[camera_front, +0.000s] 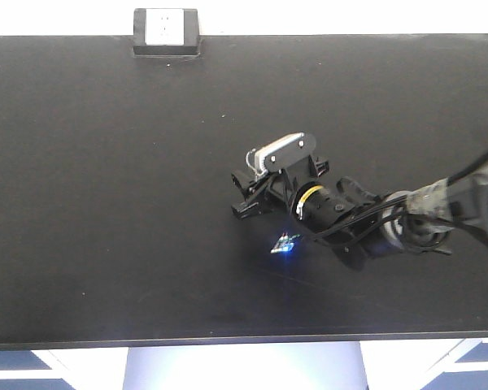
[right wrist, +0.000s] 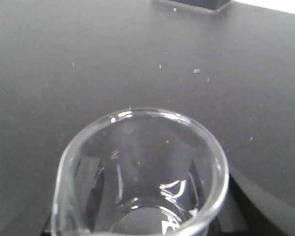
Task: Grab beaker and place in storage area
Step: 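Extend the right arm and lower the beaker onto the bench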
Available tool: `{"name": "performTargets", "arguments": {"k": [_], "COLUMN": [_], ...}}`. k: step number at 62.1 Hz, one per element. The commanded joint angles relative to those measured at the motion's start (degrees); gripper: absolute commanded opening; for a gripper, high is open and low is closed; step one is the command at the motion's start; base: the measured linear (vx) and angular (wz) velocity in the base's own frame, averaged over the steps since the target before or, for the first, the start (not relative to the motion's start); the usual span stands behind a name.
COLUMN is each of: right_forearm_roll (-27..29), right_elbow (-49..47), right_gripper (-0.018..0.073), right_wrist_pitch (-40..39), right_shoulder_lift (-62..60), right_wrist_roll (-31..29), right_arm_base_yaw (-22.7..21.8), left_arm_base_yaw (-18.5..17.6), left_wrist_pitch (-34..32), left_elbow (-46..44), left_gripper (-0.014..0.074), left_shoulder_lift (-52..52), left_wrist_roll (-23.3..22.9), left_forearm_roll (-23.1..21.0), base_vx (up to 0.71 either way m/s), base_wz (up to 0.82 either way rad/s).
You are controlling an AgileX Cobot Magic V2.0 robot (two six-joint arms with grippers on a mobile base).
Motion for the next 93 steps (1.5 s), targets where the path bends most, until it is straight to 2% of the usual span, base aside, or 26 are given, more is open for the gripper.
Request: {"name": "performTargets", "arguments": {"k": [1,12,43,52,69,75,81,93], "right_forearm_roll": [0.14,0.14,0.07,-0.68,-1.68,-1.68,-1.68,-1.87], "right_elbow": [-1.53,-1.53,-1.39,-1.39,-1.39,-1.24,-1.24,-1.24], "right_gripper": [-0.0001,-0.0001,0.0029,0.0122,0.0466,0.0559,0.0595,0.0585], "right_wrist_pitch": [-7.47,-10.62,-11.36,-10.79,-10.63,-10.75,-10.49,-7.87], "right_shoulder_lift": [-0.75,2.3,4.73,4.73,4.73,4.73,4.73,3.27], "right_wrist_roll": [-0.37,-0.37,-0.37,0.53,2.7,2.91,3.74,5.69], "right_arm_base_yaw": [-0.13,-0.13,-0.2,-0.2,-0.2,-0.2,-0.2,-0.2], "left_arm_base_yaw": [-0.36,-0.36,-0.36,-0.36,-0.36,-0.36,-0.36,-0.36], "left_wrist_pitch": [-4.87,-4.87,-4.87,-4.87,-4.87,-4.87,-4.87,-4.87], "left_elbow": [1.25,1.25,1.25,1.25,1.25,1.25,1.25,1.25], "left_gripper": [-0.0008,-0.0008,-0.0008,-0.0008,-0.0008,-0.0008,-0.0008,-0.0008], "left_shoulder_lift": [-1.09,-1.09,-1.09,-1.09,-1.09,-1.09,-1.09,-1.09], "left_wrist_roll": [-0.37,-0.37,-0.37,-0.37,-0.37,-0.37,-0.37,-0.37], "left_forearm_roll": [-0.32,-0.32,-0.32,-0.32,-0.32,-0.32,-0.32,-0.32], "base_vx": [0.0,0.0,0.0,0.0,0.0,0.0,0.0,0.0], "base_wz": [0.0,0.0,0.0,0.0,0.0,0.0,0.0,0.0]}}
